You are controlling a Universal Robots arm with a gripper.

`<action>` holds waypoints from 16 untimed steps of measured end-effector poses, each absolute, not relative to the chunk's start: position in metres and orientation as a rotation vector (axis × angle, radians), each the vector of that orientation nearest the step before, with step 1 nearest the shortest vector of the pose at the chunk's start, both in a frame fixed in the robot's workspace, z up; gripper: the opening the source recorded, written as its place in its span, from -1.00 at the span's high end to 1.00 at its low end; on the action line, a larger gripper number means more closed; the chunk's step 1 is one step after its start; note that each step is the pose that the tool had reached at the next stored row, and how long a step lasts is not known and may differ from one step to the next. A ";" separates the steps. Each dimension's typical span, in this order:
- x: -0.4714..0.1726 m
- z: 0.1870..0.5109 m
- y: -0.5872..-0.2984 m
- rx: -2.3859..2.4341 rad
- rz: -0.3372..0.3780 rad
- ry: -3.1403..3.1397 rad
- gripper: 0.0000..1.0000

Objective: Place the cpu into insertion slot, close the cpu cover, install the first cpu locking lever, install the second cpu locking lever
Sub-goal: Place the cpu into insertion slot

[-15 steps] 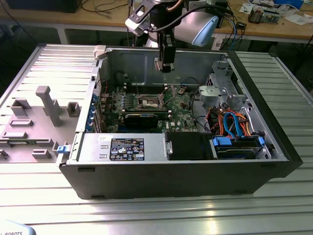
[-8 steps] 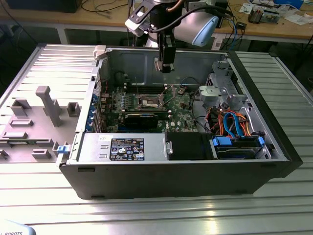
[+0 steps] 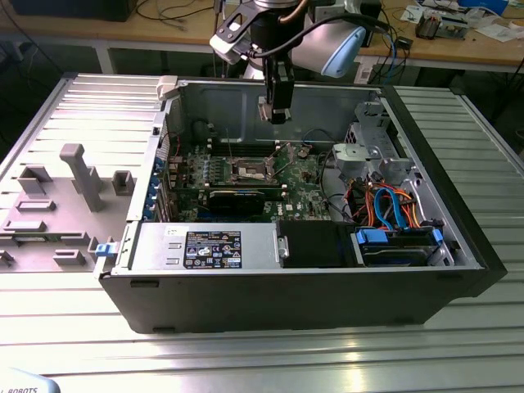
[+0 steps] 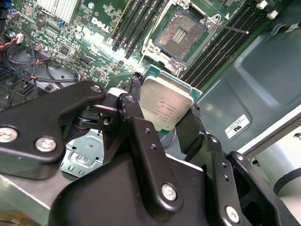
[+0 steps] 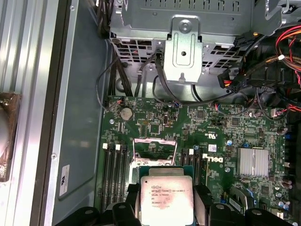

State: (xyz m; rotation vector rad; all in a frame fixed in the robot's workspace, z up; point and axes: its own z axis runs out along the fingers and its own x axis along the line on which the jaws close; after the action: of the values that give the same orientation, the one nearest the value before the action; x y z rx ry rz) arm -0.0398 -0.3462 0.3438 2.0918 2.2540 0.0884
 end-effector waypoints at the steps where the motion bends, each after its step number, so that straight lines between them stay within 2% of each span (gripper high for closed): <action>1: -0.040 0.344 -0.346 2.092 0.088 2.254 -0.08; 16: -0.044 0.330 -0.346 2.161 0.079 2.184 -0.08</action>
State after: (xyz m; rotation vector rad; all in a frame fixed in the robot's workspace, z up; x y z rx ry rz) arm -0.0436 -0.3463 0.3302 2.1611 2.1836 0.0786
